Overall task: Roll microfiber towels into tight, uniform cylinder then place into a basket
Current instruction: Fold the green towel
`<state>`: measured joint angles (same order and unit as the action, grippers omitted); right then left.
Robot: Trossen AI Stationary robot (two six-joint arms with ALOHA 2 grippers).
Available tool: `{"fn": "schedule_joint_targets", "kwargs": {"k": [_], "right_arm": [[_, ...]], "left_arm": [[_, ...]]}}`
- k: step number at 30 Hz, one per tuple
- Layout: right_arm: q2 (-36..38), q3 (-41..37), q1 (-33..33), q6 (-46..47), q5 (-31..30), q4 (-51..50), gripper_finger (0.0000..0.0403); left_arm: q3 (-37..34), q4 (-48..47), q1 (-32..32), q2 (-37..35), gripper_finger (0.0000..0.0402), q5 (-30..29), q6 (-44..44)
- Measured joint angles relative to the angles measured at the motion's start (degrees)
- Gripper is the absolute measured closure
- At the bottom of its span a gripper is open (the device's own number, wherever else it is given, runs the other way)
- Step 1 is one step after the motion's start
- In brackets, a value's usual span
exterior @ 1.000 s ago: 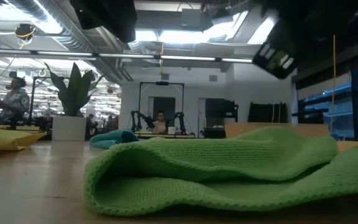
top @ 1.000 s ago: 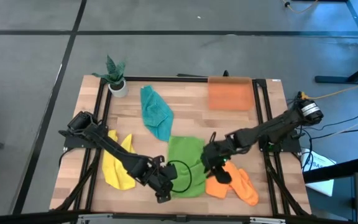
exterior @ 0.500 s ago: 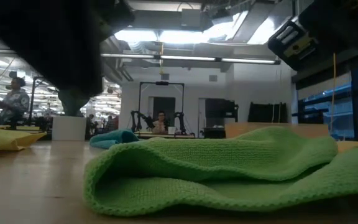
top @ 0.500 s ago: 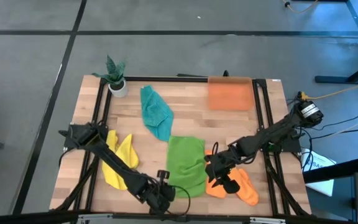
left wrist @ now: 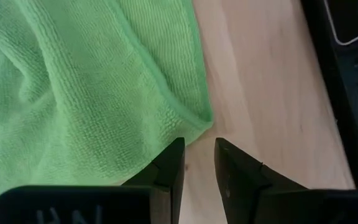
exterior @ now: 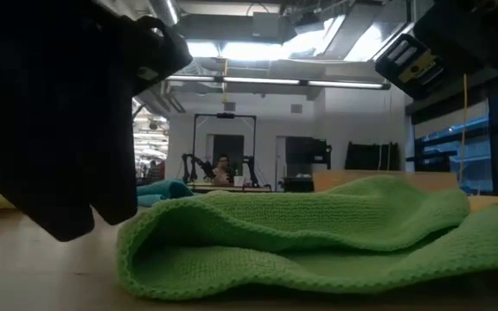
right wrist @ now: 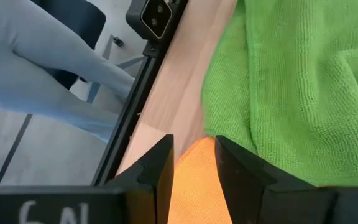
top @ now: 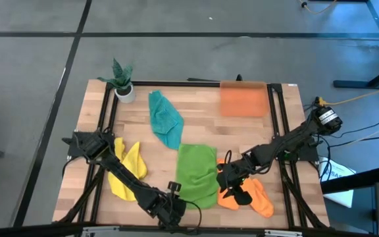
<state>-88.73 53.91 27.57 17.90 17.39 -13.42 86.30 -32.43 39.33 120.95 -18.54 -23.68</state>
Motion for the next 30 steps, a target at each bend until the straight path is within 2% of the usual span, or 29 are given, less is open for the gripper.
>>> {"fn": "schedule_joint_targets", "kwargs": {"k": [12, 30], "right_arm": [[0.00, 0.00, -0.02, -0.02, 0.04, 3.49, 0.0283], [0.00, 0.00, -0.02, 1.54, 0.21, 3.38, 0.0283]], "left_arm": [[0.02, 0.46, -0.42, 0.00, 0.0324, -2.01, -0.02], [2.80, -0.14, -0.20, -0.44, 0.0324, -1.44, 3.23]]}}
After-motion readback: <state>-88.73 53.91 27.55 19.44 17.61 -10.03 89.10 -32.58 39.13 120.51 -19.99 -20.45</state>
